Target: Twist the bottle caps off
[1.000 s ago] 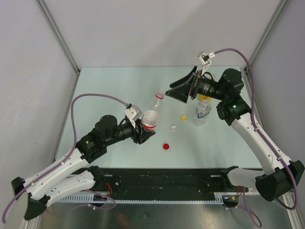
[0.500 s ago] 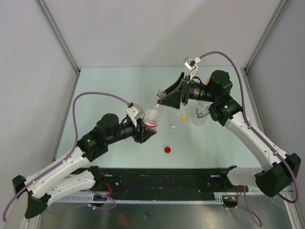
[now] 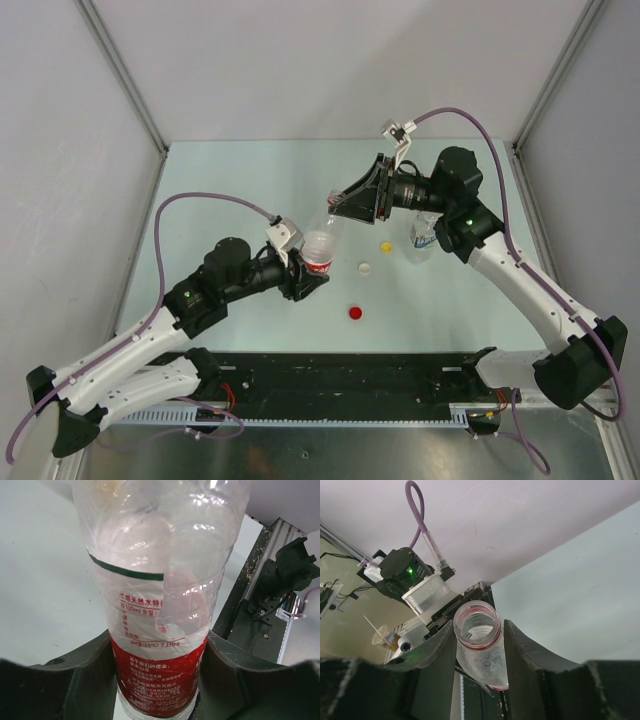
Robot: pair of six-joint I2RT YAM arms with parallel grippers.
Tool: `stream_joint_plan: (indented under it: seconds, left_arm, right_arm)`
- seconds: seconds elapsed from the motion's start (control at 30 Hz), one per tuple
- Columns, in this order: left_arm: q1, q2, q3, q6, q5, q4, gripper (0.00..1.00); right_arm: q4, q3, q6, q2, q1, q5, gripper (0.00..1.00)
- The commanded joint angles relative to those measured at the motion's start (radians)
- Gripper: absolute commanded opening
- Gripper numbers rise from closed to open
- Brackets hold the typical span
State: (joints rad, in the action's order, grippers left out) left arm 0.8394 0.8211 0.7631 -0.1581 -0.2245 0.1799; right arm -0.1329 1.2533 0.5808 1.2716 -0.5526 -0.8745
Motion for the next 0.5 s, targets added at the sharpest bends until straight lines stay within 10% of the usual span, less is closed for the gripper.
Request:
stream_joint_plan:
  seconds: [0.0,0.2,0.47]
  left_arm:
    - [0.000,0.011,0.044,0.002,-0.013,-0.024,0.02]
    - [0.000,0.011,0.043,0.001,-0.018,-0.025,0.03]
    - [0.000,0.011,0.042,0.003,-0.017,-0.025,0.04]
  right_arm:
    - [-0.025,0.022,0.006,0.002,-0.019,-0.027,0.18]
    - [-0.033,0.022,0.011,0.005,-0.019,-0.031,0.06]
    - [-0.060,0.021,0.039,0.012,-0.020,-0.038,0.46]
